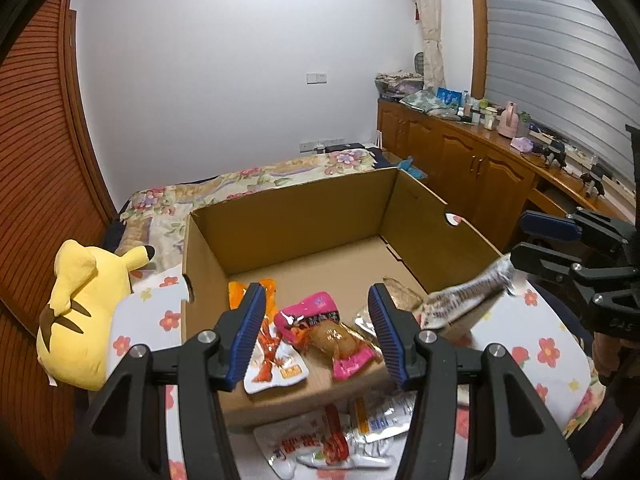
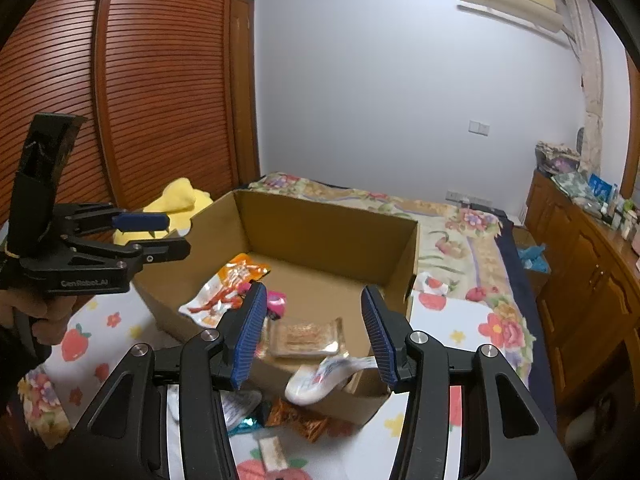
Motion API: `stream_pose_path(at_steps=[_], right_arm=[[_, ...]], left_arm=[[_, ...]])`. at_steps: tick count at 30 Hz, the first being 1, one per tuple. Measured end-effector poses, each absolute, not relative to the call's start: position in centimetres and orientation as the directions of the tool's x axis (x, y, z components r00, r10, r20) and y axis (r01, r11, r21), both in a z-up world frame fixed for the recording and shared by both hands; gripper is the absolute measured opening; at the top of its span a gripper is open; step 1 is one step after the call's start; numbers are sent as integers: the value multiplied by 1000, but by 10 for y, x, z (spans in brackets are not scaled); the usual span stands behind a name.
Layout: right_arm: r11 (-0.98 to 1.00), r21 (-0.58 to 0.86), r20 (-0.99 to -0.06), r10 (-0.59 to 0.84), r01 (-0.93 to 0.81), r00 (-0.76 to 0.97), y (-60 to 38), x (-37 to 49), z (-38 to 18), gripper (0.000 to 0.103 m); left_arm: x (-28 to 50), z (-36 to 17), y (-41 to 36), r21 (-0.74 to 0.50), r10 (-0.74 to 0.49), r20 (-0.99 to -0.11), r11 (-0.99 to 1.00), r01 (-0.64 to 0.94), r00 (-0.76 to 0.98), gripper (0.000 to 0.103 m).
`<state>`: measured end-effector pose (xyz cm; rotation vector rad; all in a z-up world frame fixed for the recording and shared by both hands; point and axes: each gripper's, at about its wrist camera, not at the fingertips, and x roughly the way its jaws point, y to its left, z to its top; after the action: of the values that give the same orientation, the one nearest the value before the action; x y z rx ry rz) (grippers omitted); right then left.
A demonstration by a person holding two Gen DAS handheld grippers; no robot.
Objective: Organize snacks
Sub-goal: 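Open both grippers to release the packets into the box, then move both grippers back to the remaining snacks and grasp a small white candy with the right gripper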
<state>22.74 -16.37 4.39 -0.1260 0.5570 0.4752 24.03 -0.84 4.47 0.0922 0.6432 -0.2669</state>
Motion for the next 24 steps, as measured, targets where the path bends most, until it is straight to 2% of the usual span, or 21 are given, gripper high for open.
stream_pose_path(at_steps=[17, 24], right_arm=[[892, 41, -544, 398, -450, 739, -166, 168, 25, 52], [893, 58, -561, 399, -446, 725, -165, 150, 6, 52]], left_arm=[[176, 24, 6, -9, -224, -594, 962, 272, 772, 54], [156, -4, 17, -18, -224, -604, 963, 268, 765, 61]])
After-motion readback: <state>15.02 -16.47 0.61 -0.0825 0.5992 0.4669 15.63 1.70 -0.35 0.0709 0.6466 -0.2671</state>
